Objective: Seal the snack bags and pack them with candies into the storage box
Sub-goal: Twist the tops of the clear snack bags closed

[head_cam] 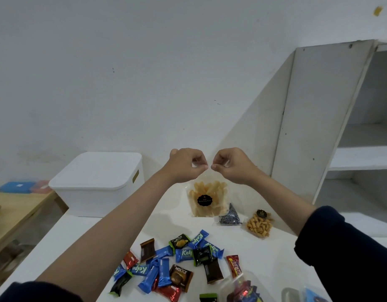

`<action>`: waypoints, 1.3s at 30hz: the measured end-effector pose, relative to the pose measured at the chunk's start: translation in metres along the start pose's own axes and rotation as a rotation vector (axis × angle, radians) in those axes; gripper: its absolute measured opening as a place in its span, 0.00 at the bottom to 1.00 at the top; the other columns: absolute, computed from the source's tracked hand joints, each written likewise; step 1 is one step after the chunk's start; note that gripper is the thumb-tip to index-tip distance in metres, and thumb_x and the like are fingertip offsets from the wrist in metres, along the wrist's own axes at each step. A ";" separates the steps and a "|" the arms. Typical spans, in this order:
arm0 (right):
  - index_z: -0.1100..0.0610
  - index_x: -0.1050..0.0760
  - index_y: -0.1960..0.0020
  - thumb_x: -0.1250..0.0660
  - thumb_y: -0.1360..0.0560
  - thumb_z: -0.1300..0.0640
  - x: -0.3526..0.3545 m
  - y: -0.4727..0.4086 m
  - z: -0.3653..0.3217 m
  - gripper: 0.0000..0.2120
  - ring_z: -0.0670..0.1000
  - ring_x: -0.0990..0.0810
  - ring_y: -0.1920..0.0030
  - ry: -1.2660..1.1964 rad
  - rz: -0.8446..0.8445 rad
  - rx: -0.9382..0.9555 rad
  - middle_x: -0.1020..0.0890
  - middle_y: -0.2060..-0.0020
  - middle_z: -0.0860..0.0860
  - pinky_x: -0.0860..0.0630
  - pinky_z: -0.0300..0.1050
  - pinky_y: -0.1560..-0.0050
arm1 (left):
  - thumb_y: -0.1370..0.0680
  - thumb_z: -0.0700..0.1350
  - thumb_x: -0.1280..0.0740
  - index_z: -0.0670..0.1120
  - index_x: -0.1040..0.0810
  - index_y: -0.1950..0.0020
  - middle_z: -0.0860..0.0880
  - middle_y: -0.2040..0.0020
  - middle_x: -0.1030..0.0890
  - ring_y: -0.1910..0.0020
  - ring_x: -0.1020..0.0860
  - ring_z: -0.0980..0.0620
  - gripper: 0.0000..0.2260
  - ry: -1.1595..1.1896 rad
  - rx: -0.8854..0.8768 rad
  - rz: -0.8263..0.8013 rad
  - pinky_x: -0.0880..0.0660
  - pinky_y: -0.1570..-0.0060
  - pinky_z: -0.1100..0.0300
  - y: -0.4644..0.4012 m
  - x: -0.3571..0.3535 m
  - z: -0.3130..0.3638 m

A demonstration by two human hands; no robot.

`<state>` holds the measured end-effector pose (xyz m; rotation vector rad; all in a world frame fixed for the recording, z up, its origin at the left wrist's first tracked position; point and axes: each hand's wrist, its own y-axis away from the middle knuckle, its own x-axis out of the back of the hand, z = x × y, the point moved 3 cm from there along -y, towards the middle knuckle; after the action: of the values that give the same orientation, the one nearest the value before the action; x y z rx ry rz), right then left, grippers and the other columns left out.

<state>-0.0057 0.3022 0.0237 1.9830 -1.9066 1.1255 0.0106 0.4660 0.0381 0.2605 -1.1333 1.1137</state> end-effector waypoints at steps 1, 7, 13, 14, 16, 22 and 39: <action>0.57 0.21 0.62 0.29 0.28 0.62 0.000 0.000 0.000 0.05 0.48 0.22 0.63 -0.007 0.000 0.005 0.19 0.66 0.51 0.26 0.37 0.60 | 0.26 0.48 0.31 0.52 0.21 0.61 0.56 0.59 0.18 0.54 0.21 0.58 0.04 -0.009 -0.011 -0.001 0.41 0.41 0.52 -0.001 0.000 0.001; 0.58 0.21 0.64 0.25 0.31 0.60 0.003 0.003 0.012 0.06 0.47 0.26 0.69 -0.355 0.035 -0.137 0.20 0.70 0.51 0.29 0.37 0.66 | 0.27 0.47 0.30 0.53 0.23 0.63 0.56 0.60 0.18 0.56 0.21 0.59 0.05 -0.005 -0.017 0.035 0.41 0.39 0.51 -0.003 0.007 0.000; 0.61 0.24 0.66 0.27 0.31 0.65 0.000 0.006 0.018 0.08 0.53 0.33 0.65 -0.485 0.047 -0.141 0.27 0.71 0.52 0.35 0.47 0.61 | 0.27 0.46 0.30 0.52 0.22 0.63 0.55 0.59 0.17 0.55 0.21 0.58 0.05 0.032 0.026 0.009 0.40 0.36 0.50 0.000 0.002 0.001; 0.60 0.25 0.66 0.27 0.31 0.66 -0.001 0.005 0.018 0.09 0.52 0.33 0.67 -0.495 0.049 -0.131 0.27 0.72 0.48 0.35 0.46 0.62 | 0.27 0.47 0.30 0.51 0.21 0.62 0.55 0.59 0.17 0.55 0.21 0.57 0.04 0.033 0.033 0.000 0.40 0.36 0.50 0.000 0.001 0.002; 0.60 0.24 0.66 0.27 0.31 0.66 -0.002 0.004 0.018 0.09 0.52 0.32 0.67 -0.497 0.050 -0.122 0.27 0.73 0.47 0.34 0.45 0.62 | 0.27 0.49 0.30 0.52 0.21 0.61 0.57 0.59 0.18 0.55 0.21 0.58 0.03 0.042 0.037 -0.016 0.40 0.36 0.51 -0.001 0.001 0.004; 0.64 0.21 0.63 0.25 0.32 0.63 -0.003 0.005 0.022 0.06 0.46 0.22 0.66 -0.622 0.062 -0.190 0.19 0.68 0.52 0.24 0.36 0.62 | 0.25 0.47 0.31 0.51 0.22 0.61 0.55 0.59 0.18 0.54 0.22 0.56 0.05 0.032 0.027 0.018 0.39 0.35 0.50 -0.005 0.003 0.003; 0.58 0.20 0.63 0.30 0.27 0.61 -0.007 0.008 0.027 0.07 0.45 0.18 0.61 -0.533 0.110 -0.144 0.17 0.65 0.52 0.23 0.37 0.54 | 0.27 0.42 0.29 0.50 0.19 0.61 0.56 0.63 0.18 0.64 0.23 0.62 0.04 0.229 0.102 -0.017 0.28 0.55 0.63 -0.009 -0.003 -0.013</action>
<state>-0.0018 0.2898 -0.0026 2.2784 -2.2843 0.4796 0.0256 0.4687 0.0330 0.2152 -0.8717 1.1560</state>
